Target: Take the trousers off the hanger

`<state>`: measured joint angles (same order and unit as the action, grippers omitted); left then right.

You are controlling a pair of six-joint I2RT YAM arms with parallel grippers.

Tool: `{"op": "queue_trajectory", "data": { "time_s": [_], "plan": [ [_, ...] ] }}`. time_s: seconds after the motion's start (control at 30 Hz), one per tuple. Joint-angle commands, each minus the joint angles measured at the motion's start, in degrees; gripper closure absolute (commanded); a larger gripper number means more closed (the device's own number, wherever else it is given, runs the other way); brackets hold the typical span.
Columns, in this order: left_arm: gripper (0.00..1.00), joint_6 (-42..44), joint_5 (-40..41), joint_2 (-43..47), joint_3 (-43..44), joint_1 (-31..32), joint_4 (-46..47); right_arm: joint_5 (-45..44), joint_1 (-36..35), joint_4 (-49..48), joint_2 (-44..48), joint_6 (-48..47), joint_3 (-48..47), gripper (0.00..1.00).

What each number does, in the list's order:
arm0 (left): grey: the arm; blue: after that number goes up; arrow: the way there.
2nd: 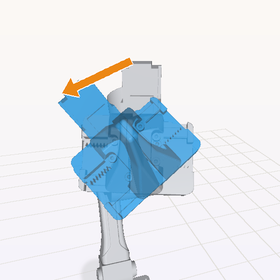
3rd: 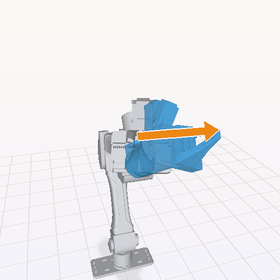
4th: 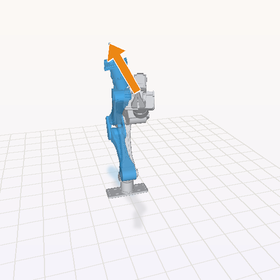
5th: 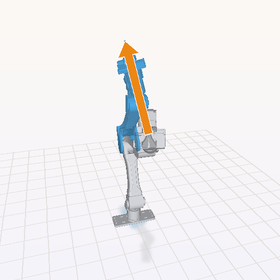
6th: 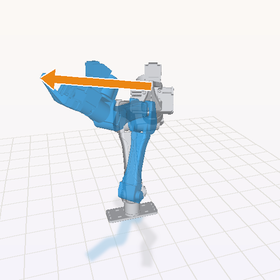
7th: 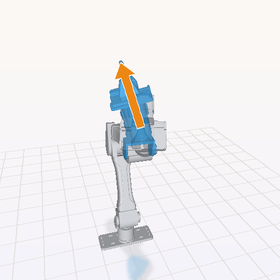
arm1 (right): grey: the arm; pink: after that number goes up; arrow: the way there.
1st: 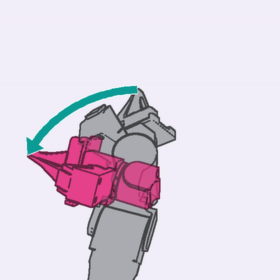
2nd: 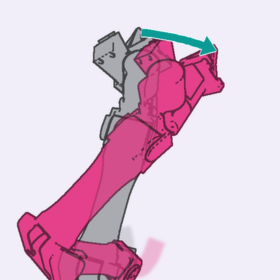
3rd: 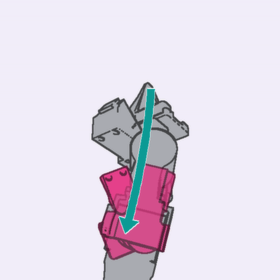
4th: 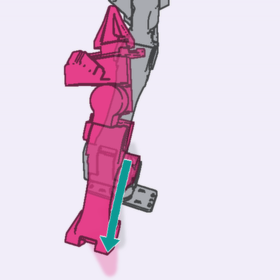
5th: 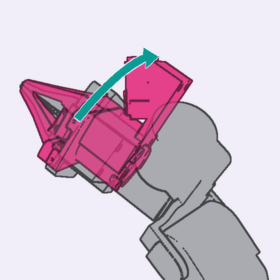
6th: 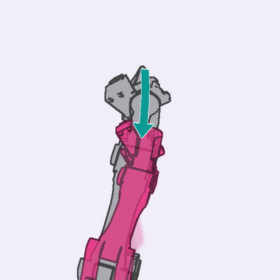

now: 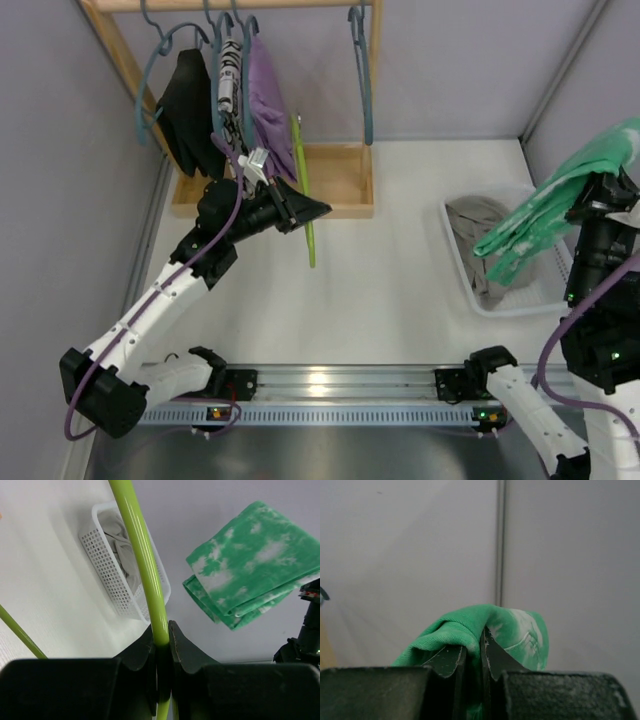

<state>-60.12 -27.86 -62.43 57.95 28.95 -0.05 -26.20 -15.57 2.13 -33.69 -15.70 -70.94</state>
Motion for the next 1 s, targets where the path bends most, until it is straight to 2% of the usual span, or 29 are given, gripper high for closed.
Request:
{"op": "queue_trajectory", "data": {
  "time_s": [0.0,0.33,0.47,0.57,0.73,0.87,0.97],
  "plan": [
    [1.0,1.41,-0.36,-0.49,2.69,0.23,4.36,-5.17,3.61,-3.54,3.98,-1.7,2.81,1.0],
    [1.0,1.85,-0.09,-0.41,2.87,0.41,4.36,-14.84,10.12,-3.8,11.28,-8.63,18.8,1.0],
    [1.0,1.5,0.17,-0.06,2.6,0.49,4.36,-15.12,12.05,0.68,12.16,-6.1,21.01,1.0],
    [1.0,1.32,-0.26,0.03,2.43,0.49,4.36,-14.59,12.15,-1.42,11.72,-7.06,24.78,1.0],
    [1.0,2.37,-1.94,-0.32,2.69,0.67,4.36,-10.46,12.23,-6.51,5.76,-5.66,31.29,1.0],
    [1.0,3.07,-2.03,0.56,2.34,0.85,4.36,-6.7,12.32,-12.84,-2.41,-4.51,35.16,1.0],
    [1.0,4.04,-2.64,1.52,2.25,0.85,4.36,-2.83,12.41,-15.66,-12.15,-2.49,34.99,1.0]
  ]
}}
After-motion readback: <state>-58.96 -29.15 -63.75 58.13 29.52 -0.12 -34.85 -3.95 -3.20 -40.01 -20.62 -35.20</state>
